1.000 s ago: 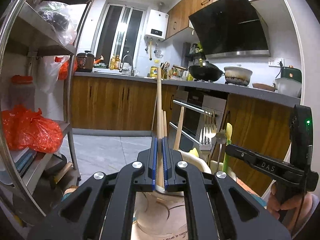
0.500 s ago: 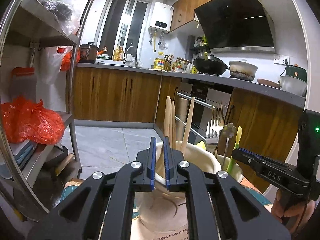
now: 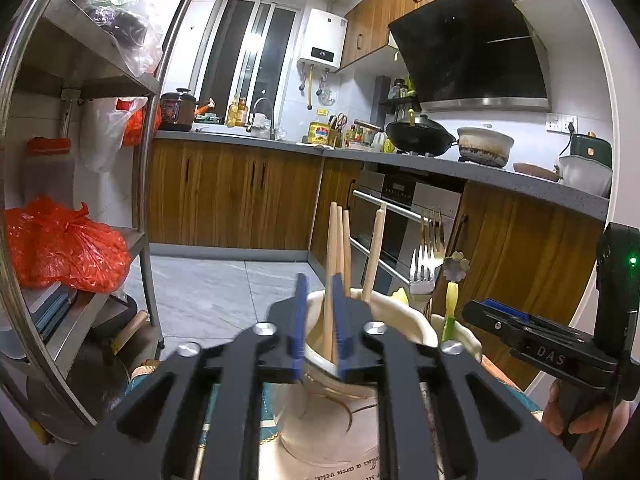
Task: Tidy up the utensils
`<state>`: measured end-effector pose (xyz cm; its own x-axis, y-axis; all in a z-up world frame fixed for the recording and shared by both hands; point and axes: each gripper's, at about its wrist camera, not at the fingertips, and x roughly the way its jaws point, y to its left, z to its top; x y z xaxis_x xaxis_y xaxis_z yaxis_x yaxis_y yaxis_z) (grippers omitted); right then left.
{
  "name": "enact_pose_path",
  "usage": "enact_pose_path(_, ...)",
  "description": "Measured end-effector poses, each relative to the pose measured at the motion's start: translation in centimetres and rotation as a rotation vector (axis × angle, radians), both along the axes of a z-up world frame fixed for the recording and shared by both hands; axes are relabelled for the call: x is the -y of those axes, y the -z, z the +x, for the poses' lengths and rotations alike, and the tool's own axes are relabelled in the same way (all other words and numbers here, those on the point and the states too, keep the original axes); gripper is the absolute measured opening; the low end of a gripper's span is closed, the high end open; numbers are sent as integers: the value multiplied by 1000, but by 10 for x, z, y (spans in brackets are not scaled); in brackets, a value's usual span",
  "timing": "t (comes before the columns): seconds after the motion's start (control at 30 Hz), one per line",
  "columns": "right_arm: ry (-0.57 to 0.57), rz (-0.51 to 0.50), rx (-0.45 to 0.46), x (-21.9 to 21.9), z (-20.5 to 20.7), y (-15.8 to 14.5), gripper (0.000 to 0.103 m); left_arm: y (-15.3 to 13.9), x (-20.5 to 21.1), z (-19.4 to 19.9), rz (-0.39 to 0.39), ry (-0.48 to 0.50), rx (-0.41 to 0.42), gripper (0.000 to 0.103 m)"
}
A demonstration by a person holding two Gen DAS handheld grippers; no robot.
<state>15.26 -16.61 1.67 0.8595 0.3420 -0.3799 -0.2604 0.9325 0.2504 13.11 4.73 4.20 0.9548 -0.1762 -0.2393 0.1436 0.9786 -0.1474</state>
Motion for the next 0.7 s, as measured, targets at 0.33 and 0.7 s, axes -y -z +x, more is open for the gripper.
enact_pose_path(0.33,-51,-66,-2,-2,-34,6,68,5,10,-45,81,2,-8,46)
enact_pose_path(0.7,-57,-101,31,20,-67,9,98,16,5,-87,138,-42,-10,97)
